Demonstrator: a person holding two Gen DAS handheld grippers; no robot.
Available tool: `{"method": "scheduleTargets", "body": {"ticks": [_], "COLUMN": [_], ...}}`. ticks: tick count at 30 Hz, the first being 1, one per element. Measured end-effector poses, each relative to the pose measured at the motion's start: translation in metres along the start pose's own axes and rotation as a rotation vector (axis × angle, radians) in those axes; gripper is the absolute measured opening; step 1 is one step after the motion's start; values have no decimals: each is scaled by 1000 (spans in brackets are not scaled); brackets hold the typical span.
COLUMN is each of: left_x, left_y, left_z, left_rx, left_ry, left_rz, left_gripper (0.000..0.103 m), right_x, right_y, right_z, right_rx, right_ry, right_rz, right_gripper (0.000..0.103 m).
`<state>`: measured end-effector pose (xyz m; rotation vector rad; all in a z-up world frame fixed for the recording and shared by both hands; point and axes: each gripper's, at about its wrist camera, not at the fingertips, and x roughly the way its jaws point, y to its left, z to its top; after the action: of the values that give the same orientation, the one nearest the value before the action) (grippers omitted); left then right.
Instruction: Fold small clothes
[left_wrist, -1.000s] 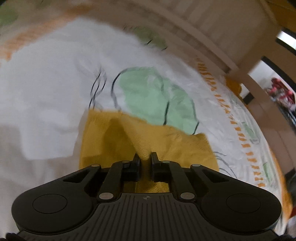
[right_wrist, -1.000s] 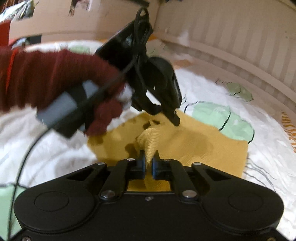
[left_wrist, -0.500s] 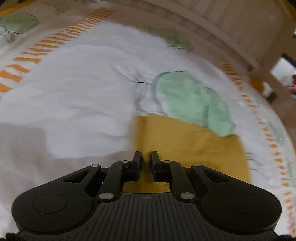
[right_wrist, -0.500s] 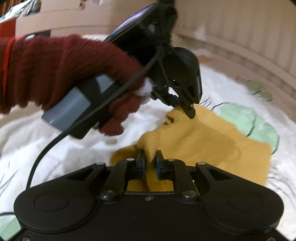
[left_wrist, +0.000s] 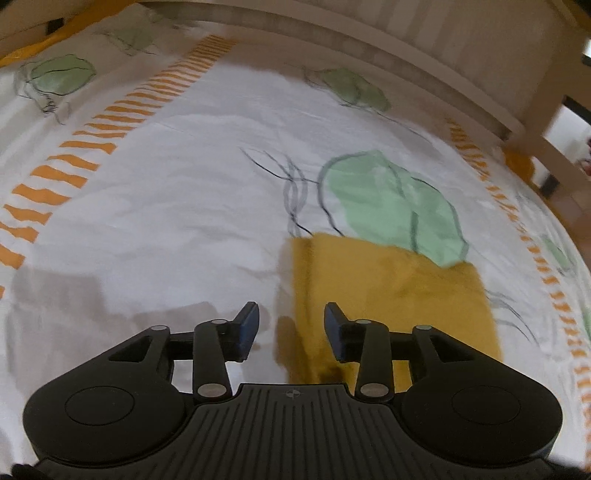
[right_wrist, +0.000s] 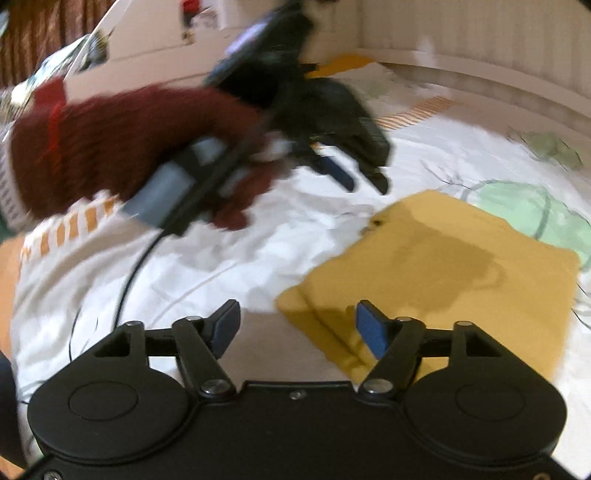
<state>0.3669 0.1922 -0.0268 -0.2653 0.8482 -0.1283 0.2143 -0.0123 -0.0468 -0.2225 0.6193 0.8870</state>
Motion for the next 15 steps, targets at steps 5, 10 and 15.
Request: {"method": "scheduleTargets", "body": {"ticks": [5,10,15], "left_x": [-17,-28,-20], "left_y": [-12,-23,-29], "left_z": [-18,-43,-62], "left_rx": [-11,-15,22], "left_ry": [51,102,116], "left_rz": [-69,-124,-144], "left_gripper": [38,38,38], "right_x": [-16,-37,-49], "right_y": [-36,-67,-88], "right_z": [2,-2,-4], "right_rx": [118,272,383], "right_ry": [32,49,52], "right_rz": [-38,-42,-49], "right_gripper": [78,81,81]}}
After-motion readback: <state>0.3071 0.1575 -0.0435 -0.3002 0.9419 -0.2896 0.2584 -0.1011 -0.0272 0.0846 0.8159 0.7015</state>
